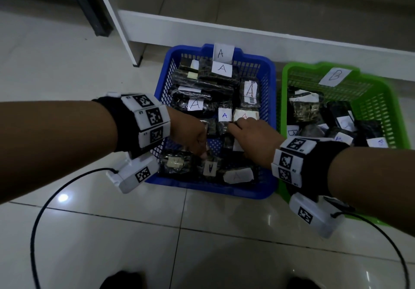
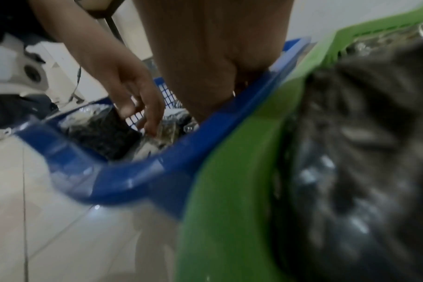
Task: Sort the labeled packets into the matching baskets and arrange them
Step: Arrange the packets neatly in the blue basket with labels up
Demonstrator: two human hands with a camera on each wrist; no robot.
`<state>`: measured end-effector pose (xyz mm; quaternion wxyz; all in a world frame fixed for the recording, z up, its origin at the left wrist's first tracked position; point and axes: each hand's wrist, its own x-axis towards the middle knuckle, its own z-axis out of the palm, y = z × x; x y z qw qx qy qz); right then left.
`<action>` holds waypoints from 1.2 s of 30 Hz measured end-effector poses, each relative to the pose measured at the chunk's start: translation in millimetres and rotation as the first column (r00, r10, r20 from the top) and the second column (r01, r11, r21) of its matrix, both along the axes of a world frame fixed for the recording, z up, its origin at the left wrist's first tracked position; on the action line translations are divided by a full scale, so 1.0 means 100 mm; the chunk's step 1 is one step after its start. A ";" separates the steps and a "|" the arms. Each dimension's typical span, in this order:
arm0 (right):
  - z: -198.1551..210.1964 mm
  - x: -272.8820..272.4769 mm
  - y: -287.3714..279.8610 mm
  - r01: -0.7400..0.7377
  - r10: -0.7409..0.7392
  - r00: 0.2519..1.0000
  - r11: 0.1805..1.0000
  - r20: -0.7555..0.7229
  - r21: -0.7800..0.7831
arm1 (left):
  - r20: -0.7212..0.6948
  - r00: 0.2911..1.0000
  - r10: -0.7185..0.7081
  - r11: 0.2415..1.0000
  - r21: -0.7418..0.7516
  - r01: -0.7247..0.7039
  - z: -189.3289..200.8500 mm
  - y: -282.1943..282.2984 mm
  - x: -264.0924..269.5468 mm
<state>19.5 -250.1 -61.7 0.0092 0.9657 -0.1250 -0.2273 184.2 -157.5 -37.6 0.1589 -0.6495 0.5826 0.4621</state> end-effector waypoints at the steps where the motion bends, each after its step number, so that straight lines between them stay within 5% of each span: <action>1: -0.01 -0.01 0.01 0.011 -0.011 1.000 1.000 0.008 -0.012 | -0.011 1.000 0.013 1.000 0.025 -0.013 0.01 0.00 0.02; 6: 0.08 0.02 0.01 0.004 -0.003 1.000 1.000 -0.022 0.028 | -0.064 0.997 -0.031 0.985 0.168 0.041 0.13 -0.04 0.13; 11: 0.29 0.16 -0.01 0.110 -0.127 0.991 0.958 0.048 0.265 | 0.000 0.990 -0.141 0.960 0.244 0.137 0.11 -0.03 0.14; 13: 0.35 0.22 -0.01 0.111 -0.099 0.994 0.950 -0.054 0.293 | 0.029 0.988 -0.150 0.964 0.227 0.139 0.07 -0.02 0.12; 17: 0.36 0.21 0.07 -0.022 0.117 0.909 0.972 -0.399 0.234 | 0.001 0.998 -0.059 0.997 0.049 0.059 0.04 -0.04 0.01; 21: 0.31 0.10 0.13 0.027 0.040 0.952 0.977 -0.304 0.211 | 0.042 0.995 -0.091 0.977 -0.188 0.097 -0.03 -0.05 -0.20; 28: 0.31 0.09 0.06 0.056 0.012 0.958 0.973 -0.287 0.225 | 0.128 0.971 -0.204 0.968 -0.125 0.219 -0.21 0.04 -0.33; 36: 0.29 0.11 0.05 -0.028 0.035 0.940 0.999 -0.338 0.026 | 0.067 0.998 -0.020 0.997 -0.075 0.025 -0.06 -0.04 -0.10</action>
